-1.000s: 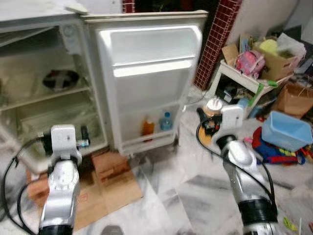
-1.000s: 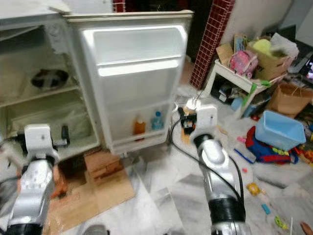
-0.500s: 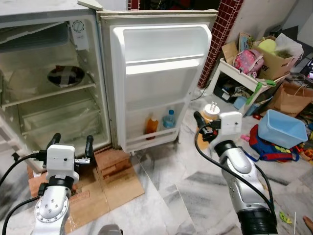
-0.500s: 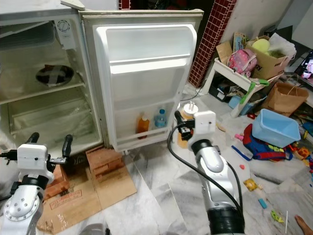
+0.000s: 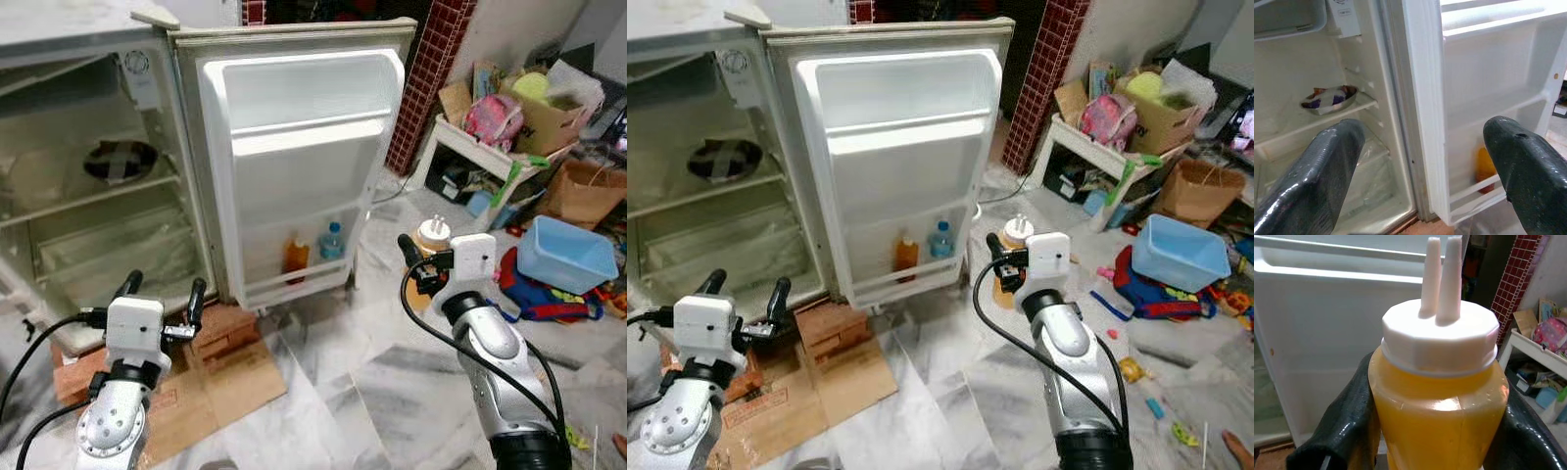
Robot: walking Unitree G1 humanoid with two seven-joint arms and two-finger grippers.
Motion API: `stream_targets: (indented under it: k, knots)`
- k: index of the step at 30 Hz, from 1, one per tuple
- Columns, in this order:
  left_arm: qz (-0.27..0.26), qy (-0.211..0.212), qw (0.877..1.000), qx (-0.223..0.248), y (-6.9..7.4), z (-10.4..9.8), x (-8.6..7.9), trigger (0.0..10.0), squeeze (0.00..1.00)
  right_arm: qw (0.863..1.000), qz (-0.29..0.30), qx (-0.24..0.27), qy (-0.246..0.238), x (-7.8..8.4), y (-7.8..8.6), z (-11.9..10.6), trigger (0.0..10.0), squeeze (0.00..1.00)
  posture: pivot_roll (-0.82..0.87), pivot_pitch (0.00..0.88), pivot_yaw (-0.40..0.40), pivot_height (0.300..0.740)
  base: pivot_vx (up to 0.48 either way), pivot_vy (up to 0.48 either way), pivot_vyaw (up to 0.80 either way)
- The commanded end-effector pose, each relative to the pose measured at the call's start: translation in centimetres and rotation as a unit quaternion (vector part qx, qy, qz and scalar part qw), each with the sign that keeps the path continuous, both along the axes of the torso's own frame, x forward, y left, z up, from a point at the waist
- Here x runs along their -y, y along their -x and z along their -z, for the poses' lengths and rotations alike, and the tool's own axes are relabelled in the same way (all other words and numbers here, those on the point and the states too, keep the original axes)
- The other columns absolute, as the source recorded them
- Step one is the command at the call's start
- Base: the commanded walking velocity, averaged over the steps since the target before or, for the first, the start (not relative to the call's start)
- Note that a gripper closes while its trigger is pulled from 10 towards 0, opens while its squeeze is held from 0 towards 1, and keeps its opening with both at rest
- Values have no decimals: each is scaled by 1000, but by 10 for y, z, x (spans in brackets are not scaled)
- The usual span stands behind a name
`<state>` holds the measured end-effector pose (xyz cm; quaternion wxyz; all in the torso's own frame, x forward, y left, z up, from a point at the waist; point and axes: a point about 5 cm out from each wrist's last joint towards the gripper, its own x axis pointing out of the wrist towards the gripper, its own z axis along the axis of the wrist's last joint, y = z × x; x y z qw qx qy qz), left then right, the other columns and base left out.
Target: Restocking fridge
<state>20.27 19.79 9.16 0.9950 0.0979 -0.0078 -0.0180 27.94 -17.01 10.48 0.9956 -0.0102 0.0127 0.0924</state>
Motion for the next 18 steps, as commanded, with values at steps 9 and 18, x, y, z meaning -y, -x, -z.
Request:
stream_targets:
  k: [9,18]
  knots:
    - [3,-3,1000,-4,-1,0,0,10000,0,1000,-17,25,0,-5,-3,-12,10000,0,95,0,-78,740,415,0,114]
    - [4,-3,1000,-5,-2,0,1,10000,0,999,-20,25,2,-7,-4,-12,10000,0,97,0,-80,740,417,0,585]
